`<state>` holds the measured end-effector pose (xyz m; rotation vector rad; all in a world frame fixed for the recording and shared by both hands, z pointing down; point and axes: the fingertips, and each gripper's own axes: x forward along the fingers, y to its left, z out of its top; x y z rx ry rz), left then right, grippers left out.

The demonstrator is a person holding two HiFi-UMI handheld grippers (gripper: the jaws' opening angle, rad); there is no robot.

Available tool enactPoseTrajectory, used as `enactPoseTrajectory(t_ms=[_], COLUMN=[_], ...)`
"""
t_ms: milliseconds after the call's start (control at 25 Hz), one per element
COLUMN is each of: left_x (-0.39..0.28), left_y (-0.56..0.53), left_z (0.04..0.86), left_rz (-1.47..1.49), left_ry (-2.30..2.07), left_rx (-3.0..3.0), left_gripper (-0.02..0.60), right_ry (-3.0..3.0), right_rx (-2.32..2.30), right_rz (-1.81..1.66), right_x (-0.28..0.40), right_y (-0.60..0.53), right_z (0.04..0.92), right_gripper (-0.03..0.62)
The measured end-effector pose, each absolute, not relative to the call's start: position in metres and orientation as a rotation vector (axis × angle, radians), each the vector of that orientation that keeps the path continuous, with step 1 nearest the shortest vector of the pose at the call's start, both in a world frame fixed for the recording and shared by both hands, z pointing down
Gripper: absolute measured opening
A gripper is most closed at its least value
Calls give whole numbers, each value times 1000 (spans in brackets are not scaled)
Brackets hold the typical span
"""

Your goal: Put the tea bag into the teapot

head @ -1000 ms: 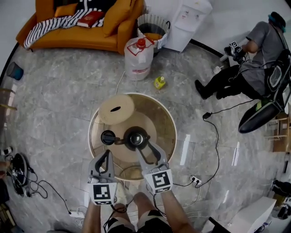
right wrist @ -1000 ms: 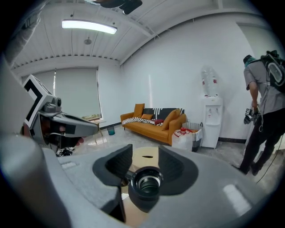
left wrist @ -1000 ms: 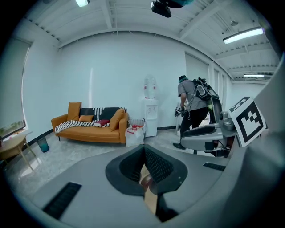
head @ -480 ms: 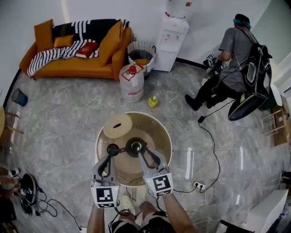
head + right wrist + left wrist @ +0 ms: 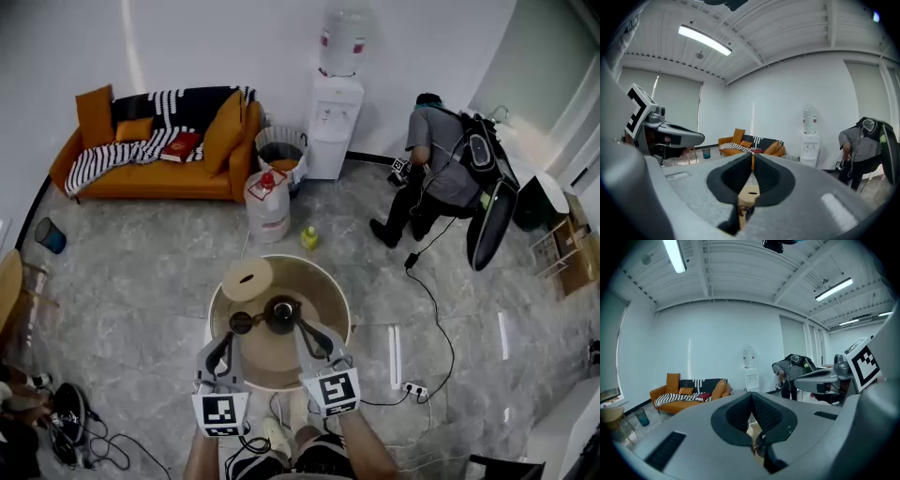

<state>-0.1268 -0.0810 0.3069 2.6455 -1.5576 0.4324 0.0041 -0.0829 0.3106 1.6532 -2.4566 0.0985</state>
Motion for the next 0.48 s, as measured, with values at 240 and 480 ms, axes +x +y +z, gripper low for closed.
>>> enactPoseTrajectory(t_ms=[240,480], left_x=[-137,-148], left_y=[-32,17], left_z=[278,262], left_rz=[418,417], left_ry=[-1529,-1521], left_rx=[2685,2695], left_gripper=[17,17], right_ry=[-2446,-2428], right_rx=[1729,1767], right_rz=[75,67], right_x=[0,-1], right_y=[-32,23], right_z=[277,260], right_gripper=[2,0])
